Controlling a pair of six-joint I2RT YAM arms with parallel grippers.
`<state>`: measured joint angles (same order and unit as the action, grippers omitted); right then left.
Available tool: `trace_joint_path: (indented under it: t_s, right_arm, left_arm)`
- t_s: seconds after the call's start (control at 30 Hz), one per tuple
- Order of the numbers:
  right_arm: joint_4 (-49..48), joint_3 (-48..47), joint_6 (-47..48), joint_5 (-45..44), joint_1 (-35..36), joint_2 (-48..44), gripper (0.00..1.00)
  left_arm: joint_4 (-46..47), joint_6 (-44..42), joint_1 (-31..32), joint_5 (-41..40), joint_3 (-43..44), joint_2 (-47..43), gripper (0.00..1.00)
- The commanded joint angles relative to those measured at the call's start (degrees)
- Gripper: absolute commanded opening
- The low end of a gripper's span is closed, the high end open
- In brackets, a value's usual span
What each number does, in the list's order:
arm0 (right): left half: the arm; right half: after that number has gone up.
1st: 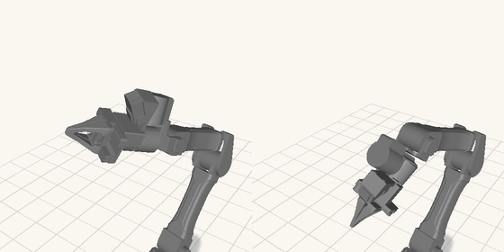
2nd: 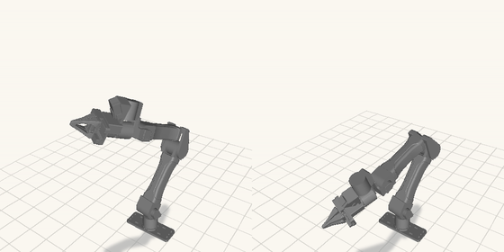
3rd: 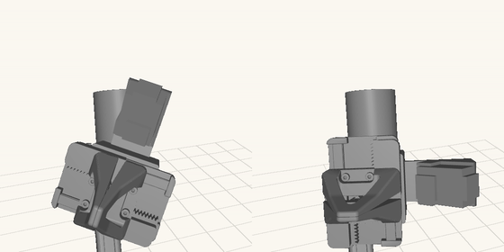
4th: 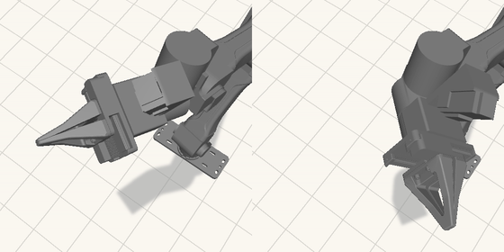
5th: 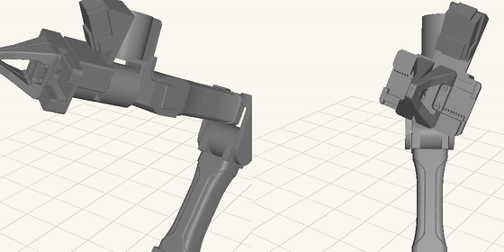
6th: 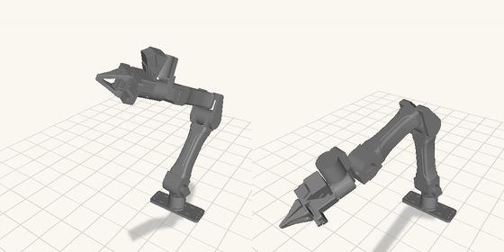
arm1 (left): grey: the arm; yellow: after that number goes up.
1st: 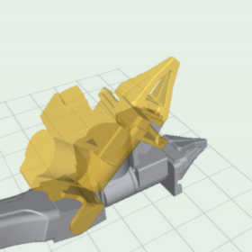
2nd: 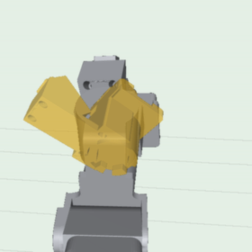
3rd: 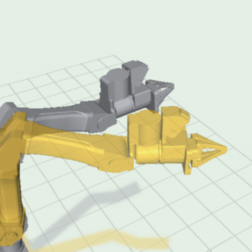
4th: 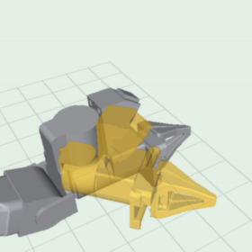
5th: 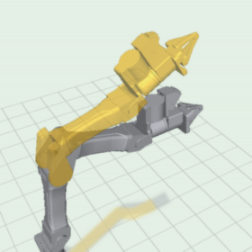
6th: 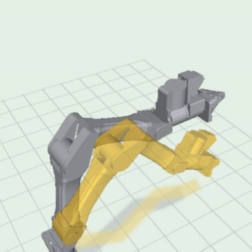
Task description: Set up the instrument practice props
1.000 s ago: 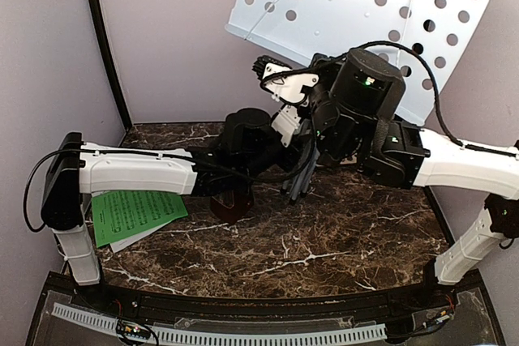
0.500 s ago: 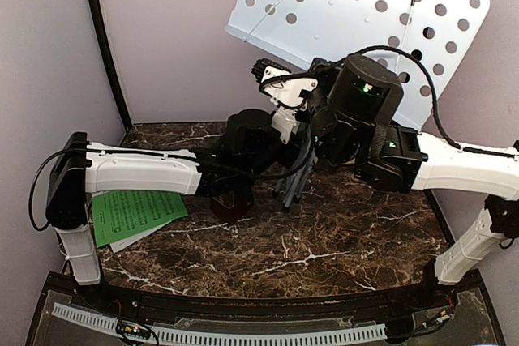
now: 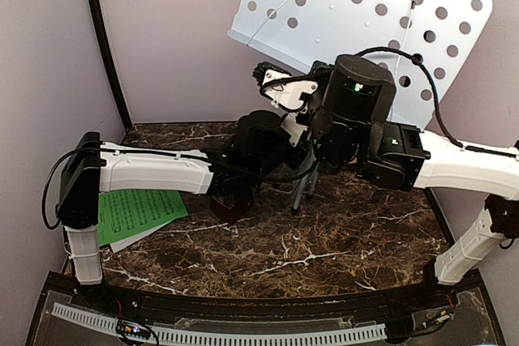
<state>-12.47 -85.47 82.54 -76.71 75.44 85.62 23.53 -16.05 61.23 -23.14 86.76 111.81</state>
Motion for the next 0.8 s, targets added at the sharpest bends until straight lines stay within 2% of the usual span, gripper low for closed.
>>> trace_joint_path:
  t_s: [0.0, 0.1, 0.27, 0.43, 0.6, 0.67, 0.77]
  right_arm:
    - [-6.9, -5.2, -1.8, 4.0, 1.2, -3.4, 0.00]
    - [-7.2, -5.5, -1.0, 4.2, 1.1, -3.5, 0.00]
    - [-7.5, -6.3, 0.0, 4.9, 0.7, -3.9, 0.00]
    - [-6.1, -6.4, -1.4, 6.2, 0.1, -3.9, 0.00]
    - [-1.5, -8.3, -5.6, 6.0, -0.9, -1.8, 0.00]
    - [-1.2, -8.3, -5.9, 6.3, -1.0, -1.4, 0.06]
    - [-1.8, -8.0, -5.9, 6.6, -1.1, -1.0, 0.23]
  left_arm:
    - [2.8, -6.8, -0.4, -0.4, -0.1, -0.2, 0.04]
    - [3.3, -8.1, -0.4, -0.4, -0.4, -0.2, 0.01]
    - [2.7, -8.1, -0.4, 4.4, -0.4, -0.4, 0.00]
    - [2.3, -2.7, -0.6, 9.5, 0.6, 0.1, 0.00]
    - [1.1, 0.9, -0.8, 9.3, 2.0, 1.8, 0.00]
    - [1.0, 2.0, -0.9, 8.9, 1.7, 1.9, 0.00]
    - [1.7, 3.0, -1.2, 8.7, 0.8, 1.8, 0.00]
